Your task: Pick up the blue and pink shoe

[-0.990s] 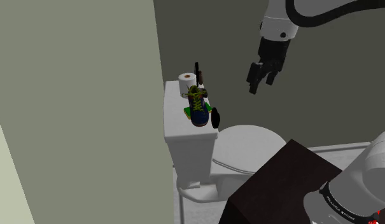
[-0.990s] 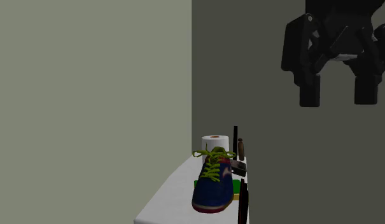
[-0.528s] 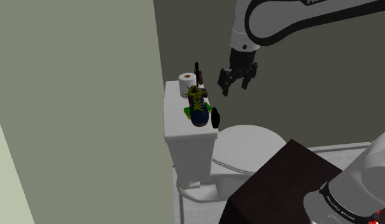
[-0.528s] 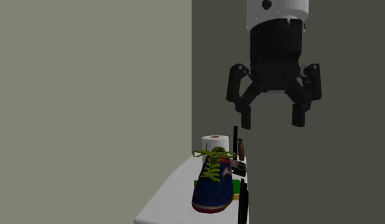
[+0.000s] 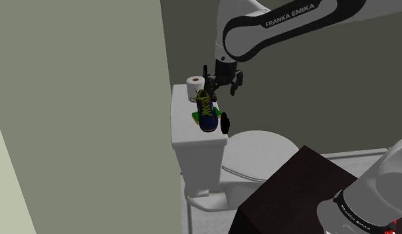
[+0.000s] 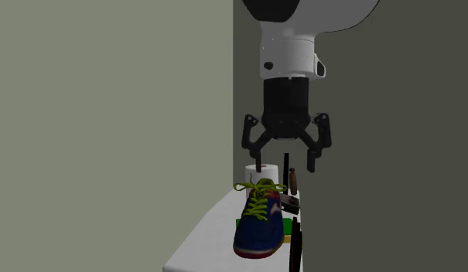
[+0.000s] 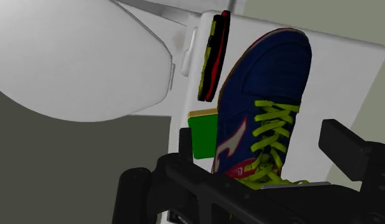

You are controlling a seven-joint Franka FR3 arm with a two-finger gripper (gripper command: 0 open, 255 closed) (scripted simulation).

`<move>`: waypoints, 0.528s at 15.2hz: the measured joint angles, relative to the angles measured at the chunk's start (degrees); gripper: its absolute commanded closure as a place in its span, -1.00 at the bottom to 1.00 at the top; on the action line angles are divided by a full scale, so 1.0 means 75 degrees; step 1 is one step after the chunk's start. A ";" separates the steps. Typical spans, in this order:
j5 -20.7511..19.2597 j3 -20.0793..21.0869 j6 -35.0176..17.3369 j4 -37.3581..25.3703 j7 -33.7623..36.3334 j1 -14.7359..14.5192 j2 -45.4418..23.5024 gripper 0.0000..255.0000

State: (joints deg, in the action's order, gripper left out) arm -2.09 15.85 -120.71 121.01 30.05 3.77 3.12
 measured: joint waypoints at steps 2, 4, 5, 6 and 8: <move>-0.0263 0.0069 -0.0160 -0.0509 0.0519 -0.0035 -0.0630 -1.00; -0.0507 0.0047 -0.0240 -0.1042 0.0918 -0.0052 -0.1210 -1.00; -0.0614 0.0027 -0.0319 -0.1222 0.1113 -0.0072 -0.1450 -1.00; -0.0732 0.0003 -0.0316 -0.1532 0.1305 -0.0104 -0.1743 -1.00; -0.0863 -0.0025 -0.0505 -0.1646 0.1514 -0.0151 -0.2037 -1.00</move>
State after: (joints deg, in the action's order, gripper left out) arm -8.57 15.66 -124.50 108.66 41.41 2.64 -12.16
